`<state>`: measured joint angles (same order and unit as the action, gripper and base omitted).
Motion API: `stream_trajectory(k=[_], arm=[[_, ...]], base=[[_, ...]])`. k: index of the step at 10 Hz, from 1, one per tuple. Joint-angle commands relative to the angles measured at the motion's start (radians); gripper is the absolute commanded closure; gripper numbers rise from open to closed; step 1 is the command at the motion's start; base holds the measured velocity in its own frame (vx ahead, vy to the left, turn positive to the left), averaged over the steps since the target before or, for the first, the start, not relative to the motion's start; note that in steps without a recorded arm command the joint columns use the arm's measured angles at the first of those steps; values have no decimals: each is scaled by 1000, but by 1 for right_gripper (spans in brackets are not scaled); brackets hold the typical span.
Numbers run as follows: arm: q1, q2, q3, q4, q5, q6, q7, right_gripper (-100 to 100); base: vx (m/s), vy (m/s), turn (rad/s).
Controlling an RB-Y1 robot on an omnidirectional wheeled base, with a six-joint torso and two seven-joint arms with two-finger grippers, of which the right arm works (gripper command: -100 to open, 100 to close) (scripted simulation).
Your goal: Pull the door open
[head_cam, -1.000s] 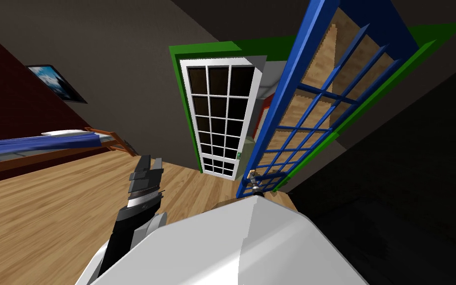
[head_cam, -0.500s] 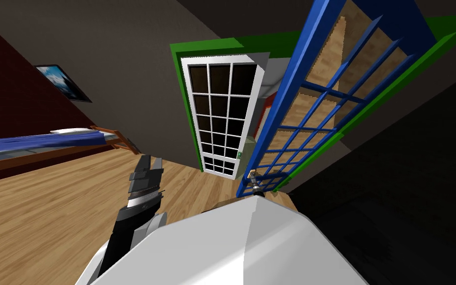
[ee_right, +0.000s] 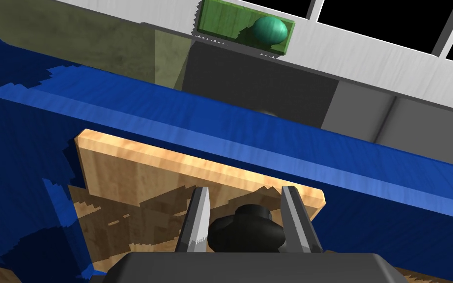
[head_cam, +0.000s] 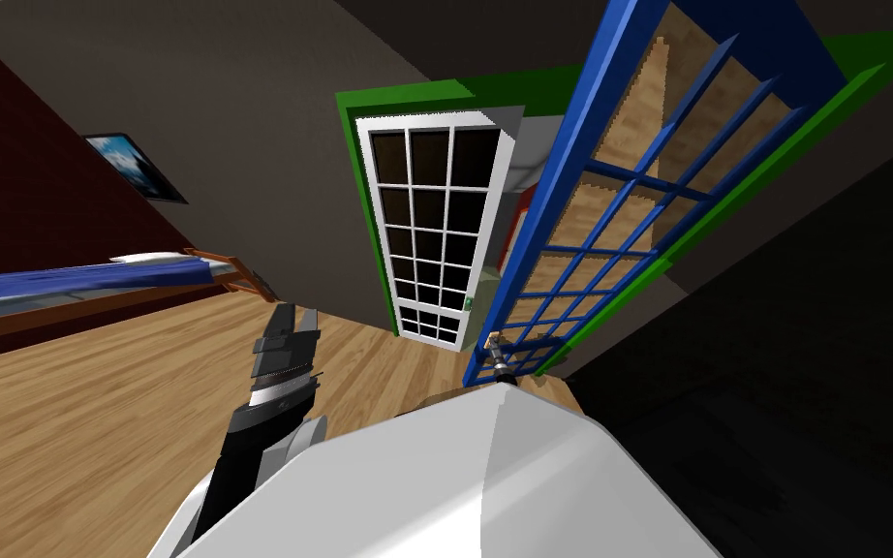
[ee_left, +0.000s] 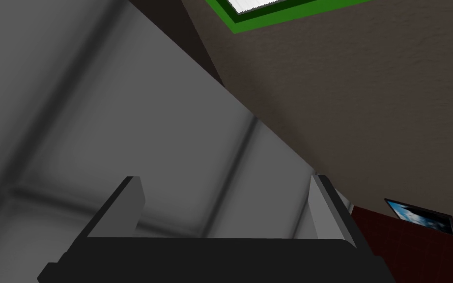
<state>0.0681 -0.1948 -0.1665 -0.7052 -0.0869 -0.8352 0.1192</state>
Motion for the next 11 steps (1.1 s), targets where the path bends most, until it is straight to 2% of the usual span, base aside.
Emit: stream_trajectory(k=[1, 3, 5, 10, 11], arm=[[-7, -31, -12, 26, -28, -17, -44, 100], [-7, -31, -12, 26, -28, -17, -44, 100], [-11, -38, 15, 24, -59, -19, -111, 100], [-15, -45, 43, 23, -91, -22, -211, 100], [-17, -48, 57, 23, -107, -23, -248, 100]], base=[[-26, -1, 72], [-37, -23, 33], [-55, -23, 88], [-49, -28, 56], [-57, -15, 81]])
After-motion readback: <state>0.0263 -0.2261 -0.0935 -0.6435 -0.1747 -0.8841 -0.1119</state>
